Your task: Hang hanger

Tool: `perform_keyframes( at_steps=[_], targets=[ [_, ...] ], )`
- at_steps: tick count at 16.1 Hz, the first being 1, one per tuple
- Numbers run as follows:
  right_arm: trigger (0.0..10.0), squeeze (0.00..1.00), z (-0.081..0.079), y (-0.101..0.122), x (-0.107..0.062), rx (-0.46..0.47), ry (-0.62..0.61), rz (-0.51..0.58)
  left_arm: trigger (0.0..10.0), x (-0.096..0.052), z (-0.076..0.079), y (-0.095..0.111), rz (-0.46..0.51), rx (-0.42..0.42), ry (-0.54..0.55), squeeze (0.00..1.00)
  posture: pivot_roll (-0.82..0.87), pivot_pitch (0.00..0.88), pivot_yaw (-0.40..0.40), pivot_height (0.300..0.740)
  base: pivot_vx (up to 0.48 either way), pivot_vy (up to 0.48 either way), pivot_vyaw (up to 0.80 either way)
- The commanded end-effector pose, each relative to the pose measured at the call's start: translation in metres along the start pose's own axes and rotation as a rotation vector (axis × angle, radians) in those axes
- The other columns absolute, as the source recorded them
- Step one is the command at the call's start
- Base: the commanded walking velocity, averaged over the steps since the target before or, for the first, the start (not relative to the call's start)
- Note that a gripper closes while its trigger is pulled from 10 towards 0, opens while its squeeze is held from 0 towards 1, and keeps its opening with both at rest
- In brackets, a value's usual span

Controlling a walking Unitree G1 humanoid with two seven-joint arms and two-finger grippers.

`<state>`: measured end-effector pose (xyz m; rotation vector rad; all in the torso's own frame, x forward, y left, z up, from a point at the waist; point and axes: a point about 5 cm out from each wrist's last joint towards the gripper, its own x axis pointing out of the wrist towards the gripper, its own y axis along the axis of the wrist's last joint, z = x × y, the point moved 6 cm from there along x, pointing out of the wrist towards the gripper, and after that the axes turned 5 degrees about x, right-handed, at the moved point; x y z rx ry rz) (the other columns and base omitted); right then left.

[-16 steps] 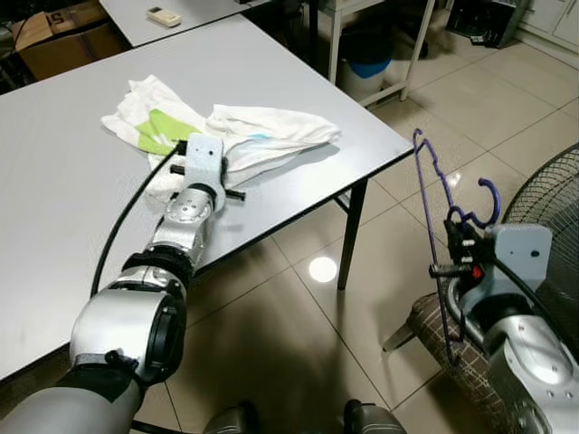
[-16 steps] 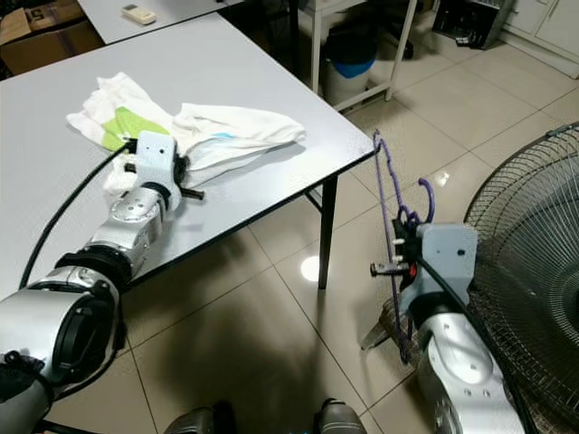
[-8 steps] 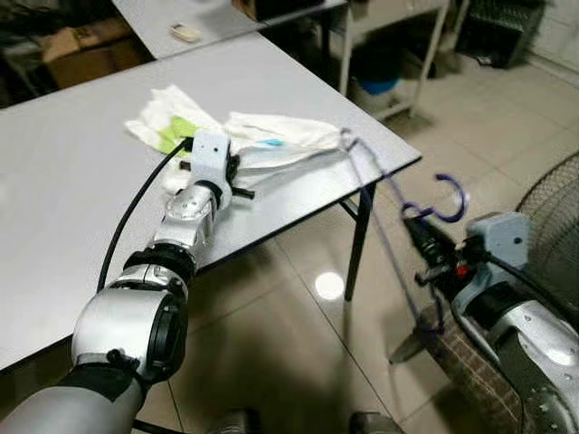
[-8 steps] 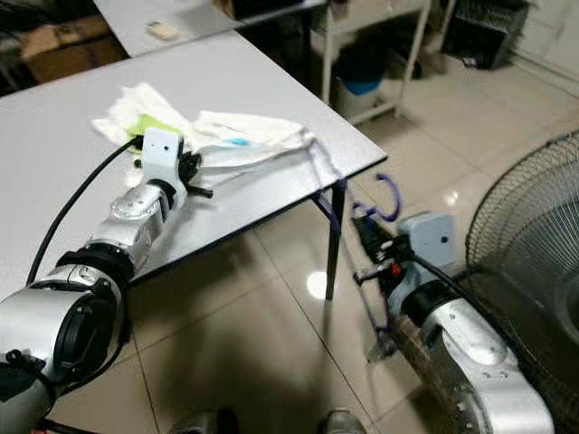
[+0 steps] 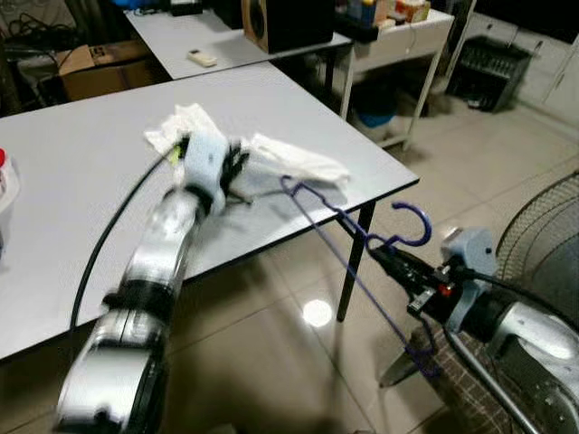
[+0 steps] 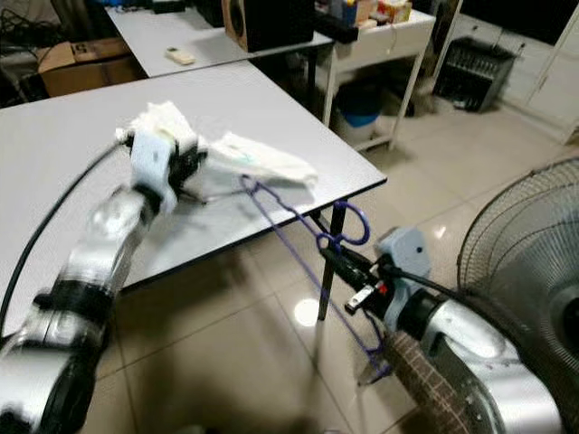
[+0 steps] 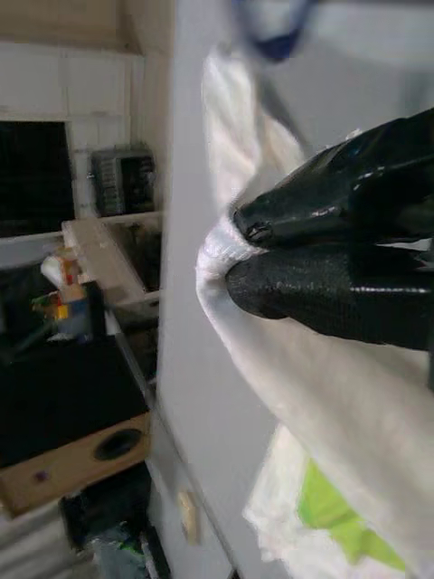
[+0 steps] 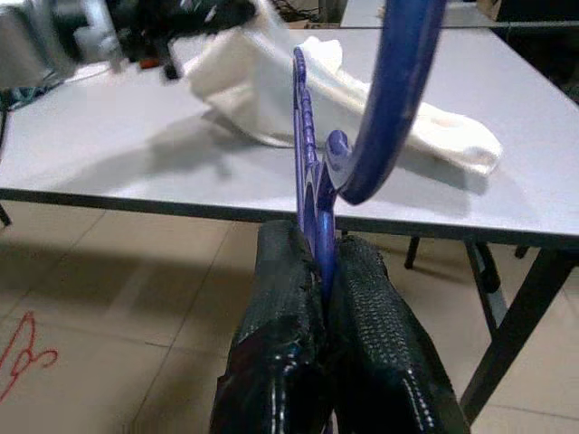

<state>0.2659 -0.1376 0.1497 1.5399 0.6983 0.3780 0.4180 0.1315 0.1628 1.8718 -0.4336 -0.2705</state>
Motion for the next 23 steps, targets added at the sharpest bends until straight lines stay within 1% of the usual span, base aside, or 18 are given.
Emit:
perform_keyframes(
  at_steps=[1, 2, 4, 5, 6, 7, 10, 11, 14, 16, 18, 20, 23],
  targets=[
    [10.0, 0.0, 0.003, 0.008, -0.002, -0.022, 0.007, 0.023, 0.0, -0.002, 0.003, 0.006, -0.004, 0.041, -0.028, 0.0, -0.18, 0.0, 0.022, 0.74, 0.0, 0.0, 0.0],
    [10.0, 0.0, 0.0, 0.005, -0.005, -0.028, 0.021, 0.008, 0.0, -0.011, 0.008, -0.003, -0.032, 0.073, -0.05, 0.0, -0.19, 0.0, 0.023, 0.74, 0.0, 0.0, 0.0],
    [10.0, 0.0, -0.003, 0.0, -0.008, -0.039, 0.038, -0.017, 0.0, -0.025, 0.014, -0.011, -0.068, 0.07, -0.069, 0.0, -0.2, 0.0, 0.032, 0.74, 0.0, 0.0, 0.0],
    [10.0, 0.0, -0.008, -0.011, -0.008, -0.059, 0.071, -0.066, 0.0, -0.041, 0.022, -0.018, -0.109, 0.065, -0.094, 0.0, -0.2, 0.0, 0.032, 0.74, 0.0, 0.0, 0.0],
    [10.0, 0.0, -0.01, -0.016, -0.007, -0.073, 0.085, -0.088, 0.0, -0.043, 0.023, -0.018, -0.113, 0.055, -0.092, 0.0, -0.2, 0.0, 0.032, 0.74, 0.0, 0.0, 0.0],
    [10.0, 0.0, -0.009, -0.023, -0.004, -0.106, 0.091, -0.117, 0.0, -0.046, 0.026, -0.015, -0.117, 0.04, -0.093, 0.0, -0.2, 0.0, 0.031, 0.74, 0.0, 0.0, 0.0],
    [10.0, 0.0, -0.005, -0.022, 0.004, -0.144, 0.085, -0.114, 0.0, -0.054, 0.032, -0.013, -0.139, 0.035, -0.099, 0.0, -0.19, 0.0, 0.02, 0.74, 0.0, 0.0, 0.0],
    [10.0, 0.0, -0.006, -0.02, 0.007, -0.154, 0.104, -0.109, 0.0, -0.057, 0.029, -0.013, -0.152, 0.027, -0.074, 0.0, -0.17, 0.0, -0.002, 0.74, 0.0, 0.0, 0.0],
    [10.0, 0.0, -0.006, -0.017, 0.012, -0.168, 0.121, -0.093, 0.0, -0.059, 0.03, -0.011, -0.164, 0.02, -0.068, 0.0, -0.17, 0.0, -0.006, 0.74, 0.0, 0.0, 0.0],
    [10.0, 0.0, -0.012, -0.016, 0.015, -0.183, 0.177, -0.094, 0.0, -0.059, 0.031, -0.011, -0.178, 0.02, -0.059, 0.0, -0.16, 0.0, -0.012, 0.74, 0.0, 0.0, 0.0],
    [10.0, 0.0, -0.016, -0.015, 0.015, -0.191, 0.203, -0.094, 0.0, -0.058, 0.027, -0.015, -0.202, 0.028, -0.035, 0.0, -0.15, 0.0, -0.019, 0.74, 0.0, 0.0, 0.0],
    [10.0, 0.0, -0.014, -0.014, 0.015, -0.203, 0.193, -0.091, 0.0, -0.056, 0.024, -0.019, -0.224, 0.03, -0.015, 0.0, -0.15, 0.0, -0.022, 0.74, 0.0, 0.0, 0.0],
    [10.0, 0.0, -0.013, -0.014, 0.014, -0.213, 0.196, -0.093, 0.0, -0.052, 0.03, -0.017, -0.221, 0.019, -0.035, 0.0, -0.17, 0.0, -0.018, 0.74, 0.0, 0.0, 0.0]
  ],
)
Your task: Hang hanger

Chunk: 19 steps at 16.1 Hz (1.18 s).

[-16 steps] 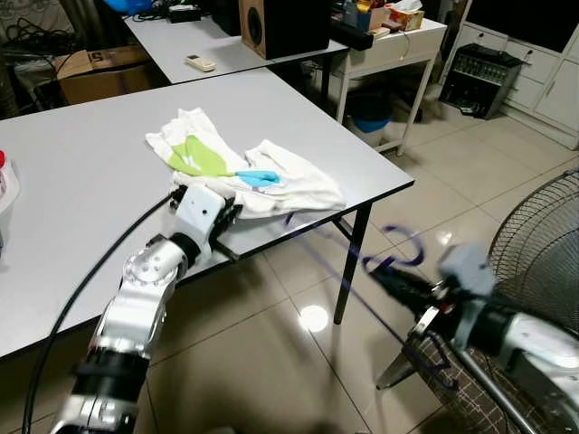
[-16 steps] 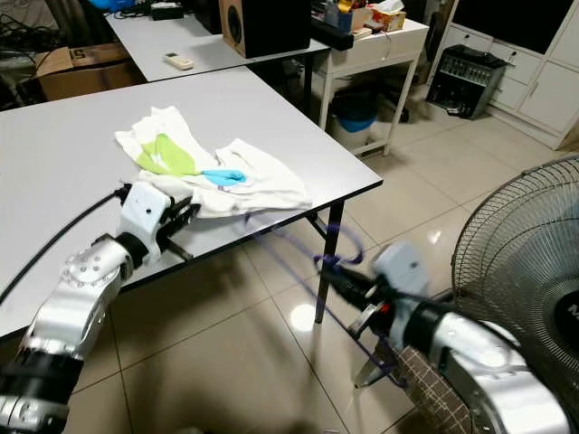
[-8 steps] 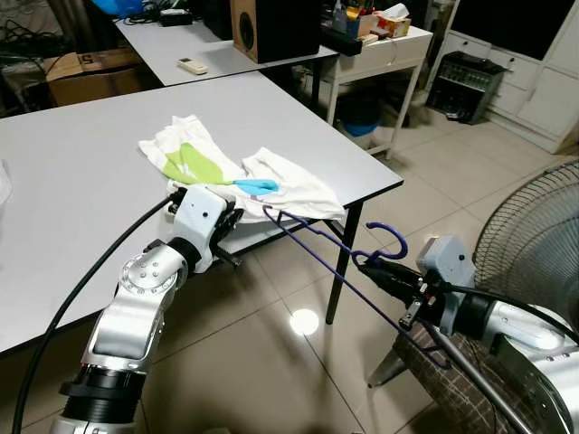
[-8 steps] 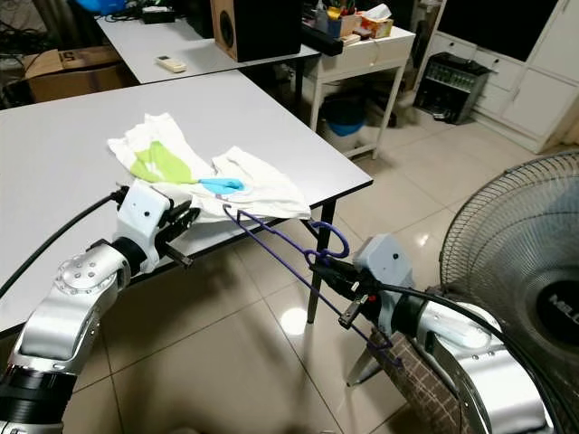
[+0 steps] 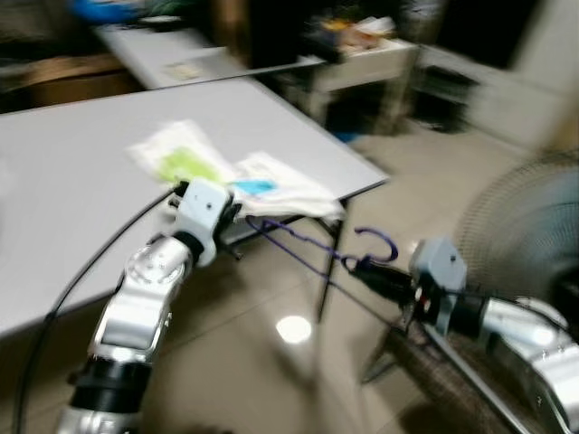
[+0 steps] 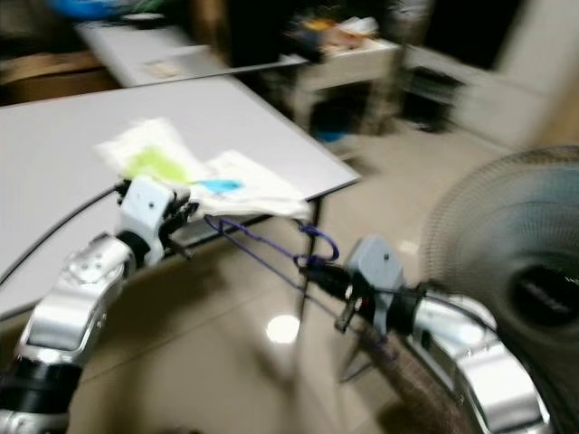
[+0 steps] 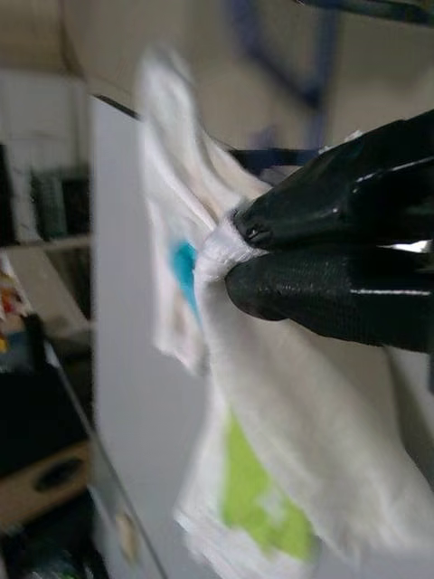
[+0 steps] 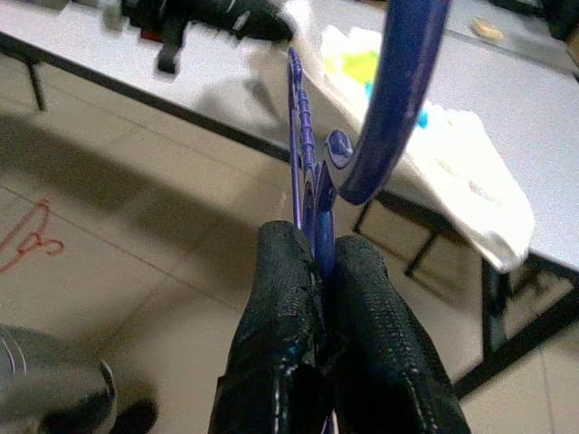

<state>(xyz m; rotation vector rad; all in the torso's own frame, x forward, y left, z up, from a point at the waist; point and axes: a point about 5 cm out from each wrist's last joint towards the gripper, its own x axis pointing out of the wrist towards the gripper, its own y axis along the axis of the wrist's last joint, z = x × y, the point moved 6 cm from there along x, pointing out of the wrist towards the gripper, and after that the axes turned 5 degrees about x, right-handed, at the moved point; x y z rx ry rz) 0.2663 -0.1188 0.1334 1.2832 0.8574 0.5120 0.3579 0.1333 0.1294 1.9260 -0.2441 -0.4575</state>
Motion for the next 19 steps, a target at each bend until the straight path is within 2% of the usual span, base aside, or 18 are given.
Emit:
perform_keyframes(
  at_steps=[1, 5, 19],
  targets=[
    [10.0, 0.0, 0.0, 0.001, -0.002, -0.014, 0.005, 0.002, 0.0, 0.004, -0.001, 0.007, 0.009, 0.01, 0.001, 0.0, -0.17, 0.0, -0.018, 0.74, 0.0, 0.0, 0.0],
    [10.0, 0.0, 0.005, 0.002, -0.003, -0.021, -0.028, 0.01, 0.0, 0.006, 0.004, 0.011, 0.022, 0.01, -0.025, 0.0, -0.17, 0.0, -0.02, 0.74, 0.0, 0.0, 0.0],
    [10.0, 0.0, 0.015, 0.0, 0.02, -0.054, -0.02, 0.01, 0.0, 0.013, 0.02, 0.017, 0.04, 0.004, -0.091, 0.0, -0.17, 0.0, -0.031, 0.74, 0.0, 0.0, 0.0]
  ],
)
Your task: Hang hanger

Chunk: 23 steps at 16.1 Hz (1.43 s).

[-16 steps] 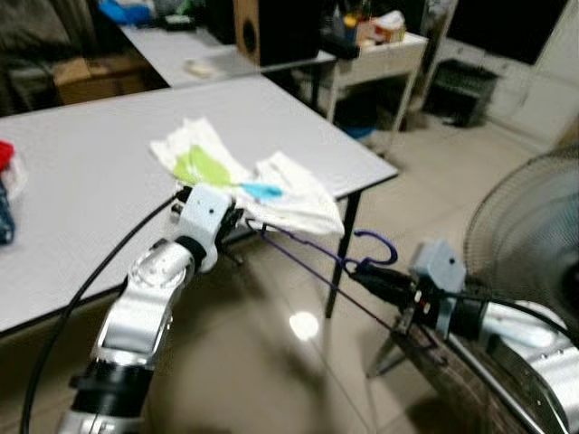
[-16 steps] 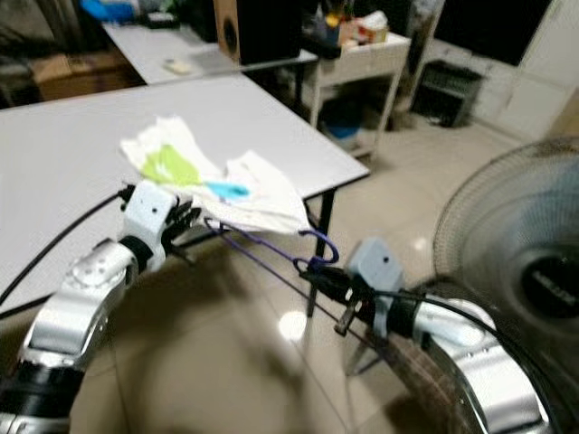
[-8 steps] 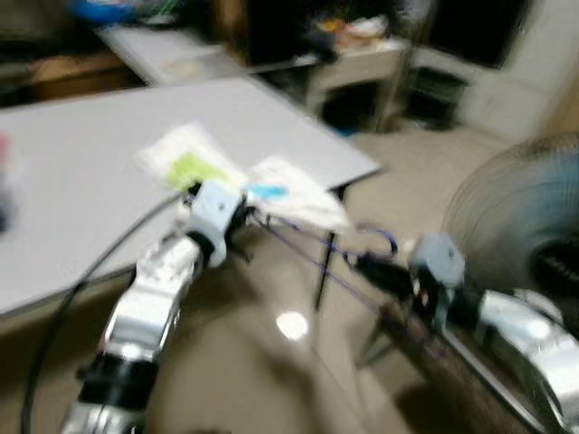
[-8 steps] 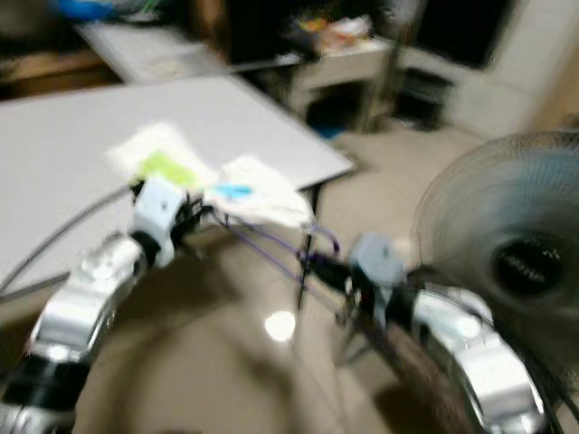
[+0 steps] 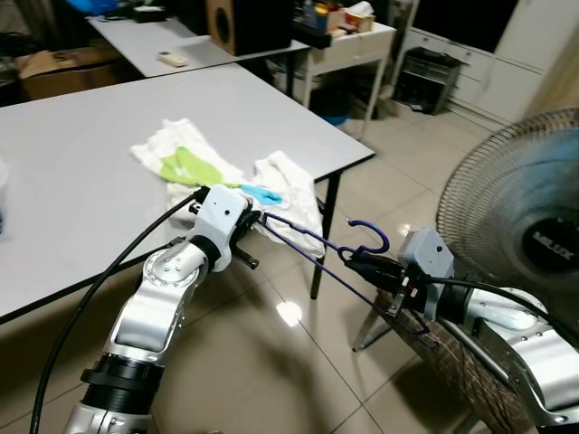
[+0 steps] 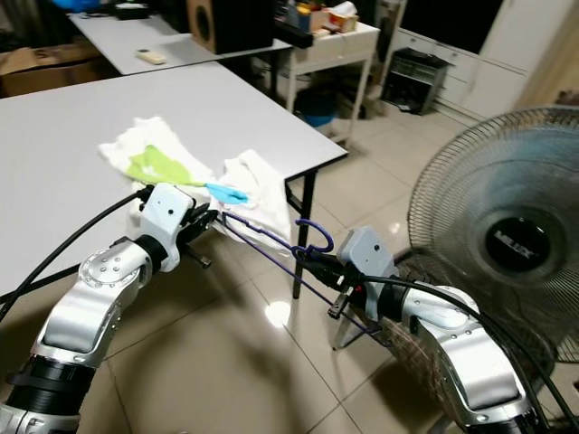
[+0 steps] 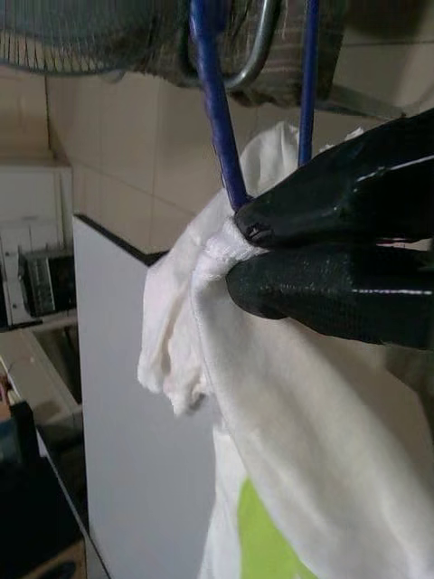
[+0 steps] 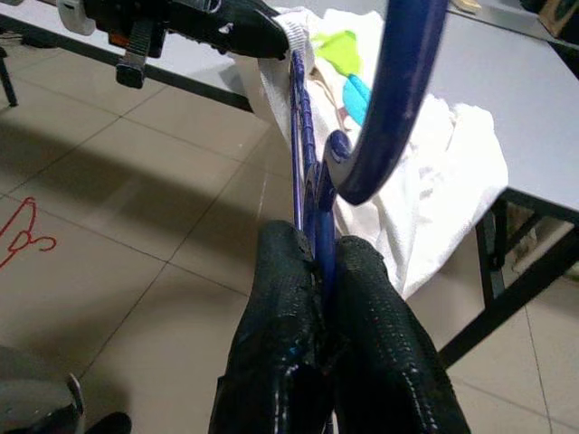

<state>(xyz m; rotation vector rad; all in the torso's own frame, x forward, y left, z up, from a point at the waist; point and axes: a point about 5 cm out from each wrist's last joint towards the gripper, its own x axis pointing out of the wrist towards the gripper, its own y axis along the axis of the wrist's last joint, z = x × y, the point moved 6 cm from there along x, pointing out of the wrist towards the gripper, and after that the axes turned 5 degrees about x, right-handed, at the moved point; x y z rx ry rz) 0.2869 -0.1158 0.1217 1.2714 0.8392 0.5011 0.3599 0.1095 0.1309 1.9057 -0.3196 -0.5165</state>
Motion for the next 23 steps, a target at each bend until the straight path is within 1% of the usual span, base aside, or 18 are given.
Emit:
perform_keyframes(
  at_steps=[1, 2, 4, 5, 6, 9, 10, 11, 12, 14, 15, 16, 18, 19, 21, 22, 23],
  targets=[
    [10.0, 0.0, 0.003, 0.007, 0.003, -0.042, -0.008, 0.015, 0.0, 0.003, 0.003, 0.006, 0.015, 0.004, -0.02, 0.0, -0.17, 0.0, -0.031, 0.74, 0.0, 0.0, 0.0],
    [10.0, 0.0, 0.003, 0.007, 0.004, -0.04, -0.01, 0.016, 0.0, 0.003, 0.004, 0.007, 0.016, 0.004, -0.025, 0.0, -0.17, 0.0, -0.031, 0.74, 0.0, 0.0, 0.0],
    [10.0, 0.0, -0.001, 0.003, 0.015, -0.034, -0.009, 0.004, 0.0, 0.005, 0.013, 0.013, 0.036, -0.023, -0.058, 0.0, -0.16, 0.0, -0.039, 0.74, 0.0, 0.0, 0.0],
    [10.0, 0.0, -0.001, 0.001, 0.019, -0.032, -0.02, -0.001, 0.0, 0.004, 0.016, 0.016, 0.042, -0.034, -0.075, 0.0, -0.16, 0.0, -0.039, 0.74, 0.0, 0.0, 0.0],
    [10.0, 0.0, 0.002, -0.001, 0.025, -0.016, -0.049, -0.004, 0.0, 0.002, 0.02, 0.019, 0.049, -0.054, -0.095, 0.0, -0.16, 0.0, -0.04, 0.74, 0.0, 0.0, 0.0],
    [10.0, 0.0, 0.005, -0.004, 0.033, 0.001, -0.071, -0.008, 0.0, -0.002, 0.022, 0.028, 0.07, -0.113, -0.109, 0.0, -0.15, 0.0, -0.041, 0.74, 0.0, 0.0, 0.0],
    [10.0, 0.0, 0.011, -0.007, 0.036, 0.022, -0.112, -0.016, 0.0, -0.004, 0.025, 0.032, 0.081, -0.144, -0.123, 0.0, -0.14, 0.0, -0.044, 0.74, 0.0, 0.0, 0.0],
    [10.0, 0.0, 0.011, -0.007, 0.036, 0.022, -0.112, -0.016, 0.0, -0.004, 0.025, 0.032, 0.081, -0.144, -0.123, 0.0, -0.14, 0.0, -0.044, 0.74, 0.0, 0.0, 0.0],
    [10.0, 0.0, 0.016, -0.011, 0.038, 0.046, -0.149, -0.032, 0.0, -0.007, 0.027, 0.036, 0.088, -0.165, -0.141, 0.0, -0.14, 0.0, -0.044, 0.74, 0.0, 0.0, 0.0],
    [10.0, 0.0, 0.025, -0.03, 0.037, 0.133, -0.227, -0.096, 0.0, -0.014, 0.026, 0.048, 0.112, -0.21, -0.154, 0.0, -0.13, 0.0, -0.045, 0.74, 0.0, 0.0, 0.0],
    [10.0, 0.0, 0.03, -0.04, 0.034, 0.202, -0.273, -0.116, 0.0, -0.019, 0.028, 0.053, 0.12, -0.222, -0.18, 0.0, -0.13, 0.0, -0.045, 0.74, 0.0, 0.0, 0.0],
    [10.0, 0.0, 0.036, -0.052, 0.031, 0.279, -0.322, -0.143, 0.0, -0.027, 0.035, 0.058, 0.118, -0.221, -0.24, 0.0, -0.13, 0.0, -0.041, 0.74, 0.0, 0.0, 0.0],
    [10.0, 0.0, 0.042, -0.065, 0.024, 0.38, -0.371, -0.16, 0.0, -0.035, 0.042, 0.057, 0.096, -0.197, -0.288, 0.0, -0.12, 0.0, -0.04, 0.74, 0.0, 0.0, 0.0],
    [10.0, 0.0, 0.044, -0.072, 0.018, 0.452, -0.394, -0.164, 0.0, -0.037, 0.038, 0.057, 0.089, -0.189, -0.266, 0.0, -0.12, 0.0, -0.04, 0.74, 0.0, 0.0, 0.0],
    [10.0, 0.0, 0.043, -0.083, 0.009, 0.533, -0.419, -0.176, 0.0, -0.033, 0.021, 0.063, 0.11, -0.195, -0.182, 0.0, -0.12, 0.0, -0.035, 0.74, 0.0, 0.0, 0.0],
    [10.0, 0.0, 0.043, -0.085, 0.007, 0.553, -0.425, -0.176, 0.0, -0.033, 0.018, 0.065, 0.115, -0.196, -0.168, 0.0, -0.12, 0.0, -0.035, 0.74, 0.0, 0.0, 0.0],
    [10.0, 0.0, 0.044, -0.087, -0.001, 0.619, -0.451, -0.148, 0.0, -0.033, 0.014, 0.073, 0.143, -0.204, -0.157, 0.0, -0.12, 0.0, -0.035, 0.74, 0.0, 0.0, 0.0]
  ],
)
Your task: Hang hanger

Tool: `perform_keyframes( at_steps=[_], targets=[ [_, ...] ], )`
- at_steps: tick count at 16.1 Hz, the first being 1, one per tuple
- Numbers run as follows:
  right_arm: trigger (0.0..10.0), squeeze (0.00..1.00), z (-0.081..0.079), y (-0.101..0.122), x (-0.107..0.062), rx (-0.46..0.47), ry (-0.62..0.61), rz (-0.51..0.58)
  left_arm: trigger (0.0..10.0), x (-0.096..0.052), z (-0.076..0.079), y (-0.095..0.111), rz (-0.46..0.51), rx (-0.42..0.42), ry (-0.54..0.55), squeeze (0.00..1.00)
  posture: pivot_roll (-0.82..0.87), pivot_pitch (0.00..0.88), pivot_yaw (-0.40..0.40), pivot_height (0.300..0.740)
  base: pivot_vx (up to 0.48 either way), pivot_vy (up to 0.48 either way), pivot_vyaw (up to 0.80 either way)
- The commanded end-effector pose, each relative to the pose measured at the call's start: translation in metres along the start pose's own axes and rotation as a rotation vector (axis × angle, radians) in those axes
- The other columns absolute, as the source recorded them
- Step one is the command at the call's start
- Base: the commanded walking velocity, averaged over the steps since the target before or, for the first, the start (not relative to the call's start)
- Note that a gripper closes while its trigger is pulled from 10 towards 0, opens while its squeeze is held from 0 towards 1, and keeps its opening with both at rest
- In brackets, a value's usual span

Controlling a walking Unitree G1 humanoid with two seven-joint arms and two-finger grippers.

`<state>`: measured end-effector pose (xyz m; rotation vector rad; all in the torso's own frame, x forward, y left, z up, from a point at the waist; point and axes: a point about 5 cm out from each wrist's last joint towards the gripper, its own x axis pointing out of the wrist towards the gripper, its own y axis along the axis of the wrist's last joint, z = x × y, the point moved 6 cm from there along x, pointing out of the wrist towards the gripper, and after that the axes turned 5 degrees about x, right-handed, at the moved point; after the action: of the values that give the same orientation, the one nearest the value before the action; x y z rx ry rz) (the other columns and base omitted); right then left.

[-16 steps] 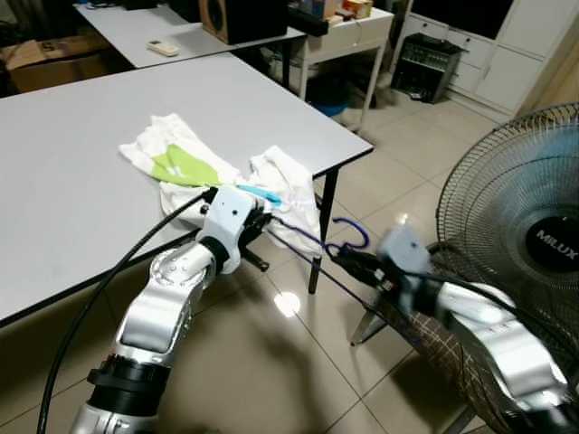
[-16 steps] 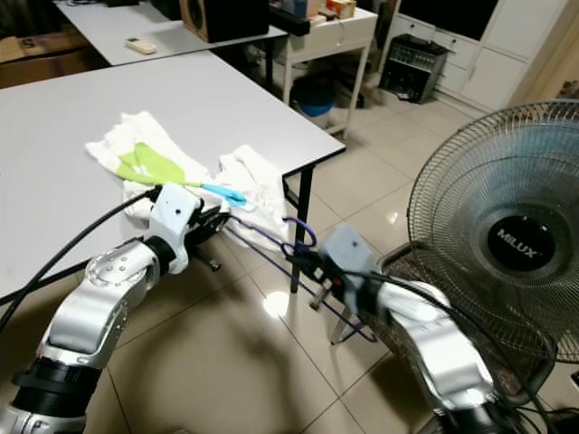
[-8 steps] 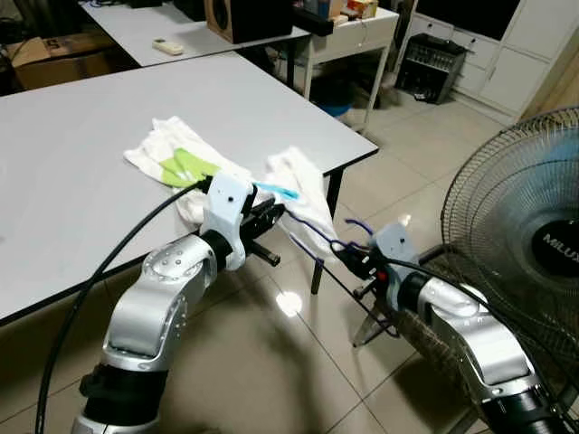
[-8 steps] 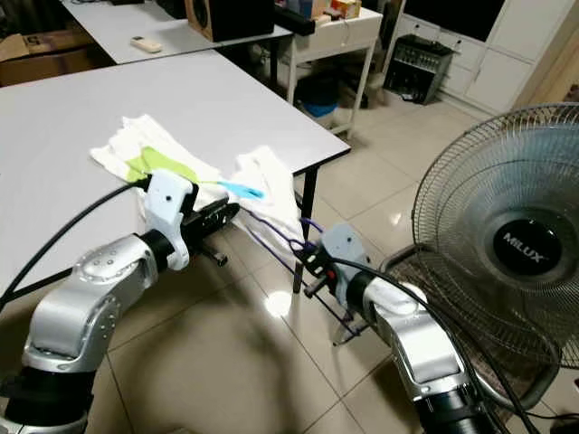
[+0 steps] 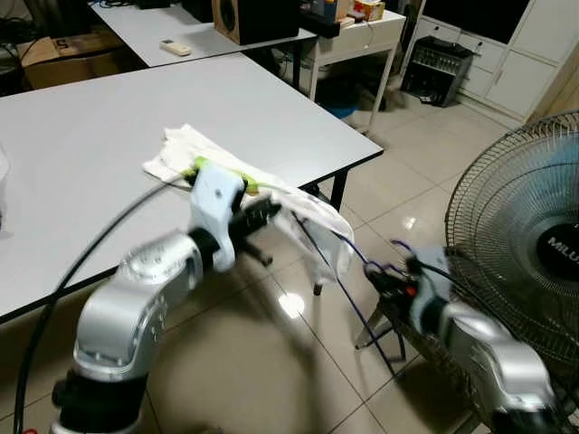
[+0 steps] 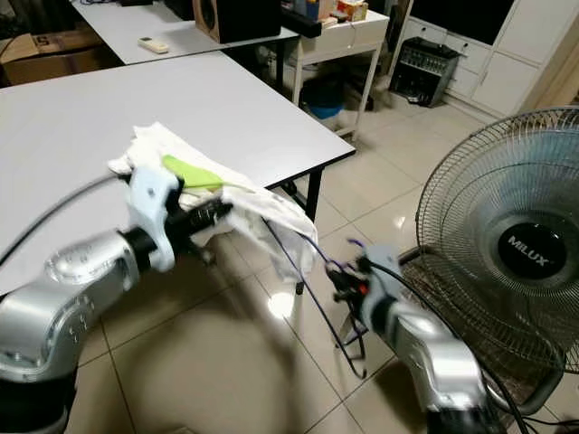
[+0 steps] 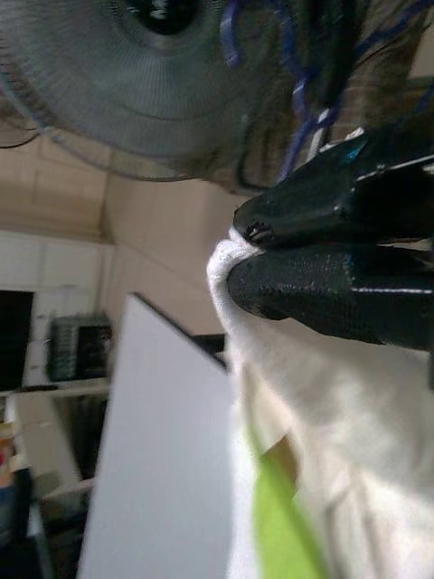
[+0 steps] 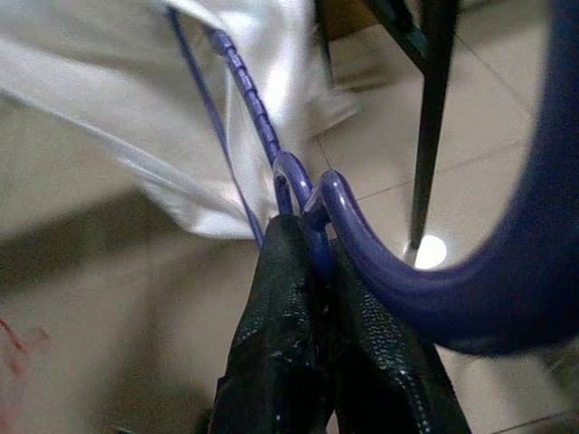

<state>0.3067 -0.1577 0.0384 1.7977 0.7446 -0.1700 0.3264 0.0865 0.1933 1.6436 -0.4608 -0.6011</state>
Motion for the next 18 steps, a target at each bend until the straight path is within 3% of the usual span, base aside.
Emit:
perform_keyframes(
  at_steps=[1, 3, 5, 6, 7, 9, 10, 11, 14, 18],
  targets=[
    [10.0, 0.0, 0.008, 0.009, -0.008, 0.056, -0.027, 0.044, 0.0, 0.0, 0.001, 0.015, 0.049, 0.004, -0.006, 0.0, -0.13, 0.0, -0.029, 0.74, 0.0, 0.0, 0.0],
    [10.0, 0.0, 0.005, 0.017, -0.022, 0.188, 0.025, 0.093, 0.0, 0.004, 0.004, 0.018, 0.058, 0.001, -0.018, 0.0, -0.13, 0.0, -0.022, 0.74, 0.0, 0.0, 0.0],
    [10.0, 0.0, 0.001, 0.01, -0.031, 0.183, 0.063, 0.048, 0.0, 0.011, 0.013, 0.02, 0.07, -0.001, -0.052, 0.0, -0.14, 0.0, -0.015, 0.74, 0.0, 0.0, 0.0],
    [10.0, 0.0, 0.005, -0.004, -0.037, 0.113, 0.033, -0.025, 0.0, 0.015, 0.024, 0.028, 0.099, -0.004, -0.101, 0.0, -0.14, 0.0, -0.015, 0.74, 0.0, 0.0, 0.0],
    [10.0, 0.0, 0.014, -0.017, -0.044, -0.083, -0.034, -0.112, 0.0, 0.018, 0.036, 0.039, 0.138, 0.001, -0.16, 0.0, -0.15, 0.0, 0.005, 0.74, 0.0, 0.0, 0.0],
    [10.0, 0.0, 0.009, -0.01, -0.052, -0.114, -0.032, -0.093, 0.0, 0.016, 0.052, 0.051, 0.19, -0.014, -0.244, 0.0, -0.16, 0.0, 0.019, 0.74, 0.0, 0.0, 0.0],
    [10.0, 0.0, 0.009, -0.018, -0.06, -0.24, -0.03, -0.162, 0.0, 0.011, 0.059, 0.051, 0.187, -0.029, -0.295, 0.0, -0.16, 0.0, 0.019, 0.74, 0.0, 0.0, 0.0],
    [10.0, 0.0, 0.013, -0.026, -0.068, -0.284, -0.032, -0.225, 0.0, 0.008, 0.064, 0.047, 0.169, -0.049, -0.328, 0.0, -0.17, 0.0, 0.032, 0.74, 0.0, 0.0, 0.0],
    [10.0, 0.0, 0.032, -0.053, -0.088, -0.261, -0.069, -0.351, 0.0, 0.007, 0.07, 0.036, 0.11, -0.051, -0.352, 0.0, -0.17, 0.0, 0.028, 0.74, 0.0, 0.0, 0.0],
    [10.0, 0.0, 0.027, -0.072, -0.102, -0.277, 0.017, -0.46, 0.0, 0.006, 0.073, 0.043, 0.126, -0.054, -0.357, 0.0, -0.16, 0.0, 0.012, 0.74, 0.0, 0.0, 0.0]
  ],
)
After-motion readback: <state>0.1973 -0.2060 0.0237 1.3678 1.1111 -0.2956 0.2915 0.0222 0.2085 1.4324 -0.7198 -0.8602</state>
